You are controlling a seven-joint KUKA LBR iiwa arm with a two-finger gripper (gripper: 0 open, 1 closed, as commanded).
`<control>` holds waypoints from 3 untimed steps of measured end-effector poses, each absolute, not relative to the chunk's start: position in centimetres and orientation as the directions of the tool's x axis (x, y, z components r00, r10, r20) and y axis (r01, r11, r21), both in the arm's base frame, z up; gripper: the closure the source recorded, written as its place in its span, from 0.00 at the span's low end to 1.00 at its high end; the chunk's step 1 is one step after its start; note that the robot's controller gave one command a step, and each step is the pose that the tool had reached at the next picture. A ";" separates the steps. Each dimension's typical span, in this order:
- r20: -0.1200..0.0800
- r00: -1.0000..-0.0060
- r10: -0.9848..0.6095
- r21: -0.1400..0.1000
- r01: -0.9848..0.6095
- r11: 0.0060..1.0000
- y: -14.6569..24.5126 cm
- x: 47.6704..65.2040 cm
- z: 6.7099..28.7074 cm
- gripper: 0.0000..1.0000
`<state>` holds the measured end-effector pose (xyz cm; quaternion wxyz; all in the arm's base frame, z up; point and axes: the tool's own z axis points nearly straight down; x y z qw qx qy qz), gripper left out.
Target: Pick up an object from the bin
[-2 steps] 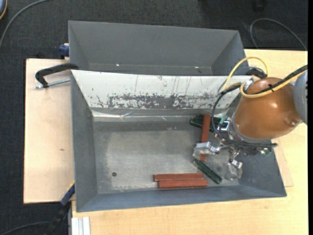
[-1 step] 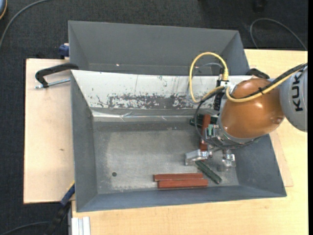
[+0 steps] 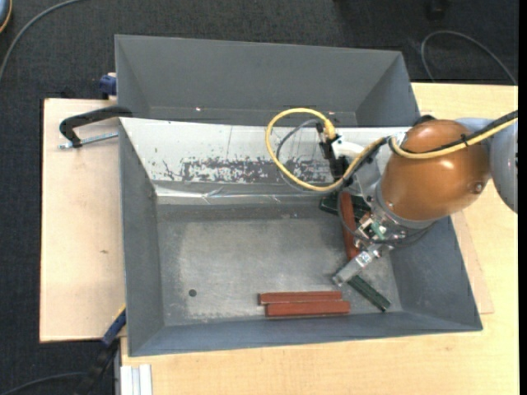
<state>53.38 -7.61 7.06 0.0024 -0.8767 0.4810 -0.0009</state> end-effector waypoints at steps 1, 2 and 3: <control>-0.001 0.537 -0.844 -0.002 -0.844 -0.537 -7.6 53.4 7.1 1.00; 0.004 0.533 -0.846 -0.009 -0.846 -0.533 -7.5 53.6 15.9 1.00; 0.002 0.529 -0.849 -0.007 -0.849 -0.529 -7.4 53.7 20.1 1.00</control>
Offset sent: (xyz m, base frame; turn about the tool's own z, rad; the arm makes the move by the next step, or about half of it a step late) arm 0.0000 0.0000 0.0000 0.0000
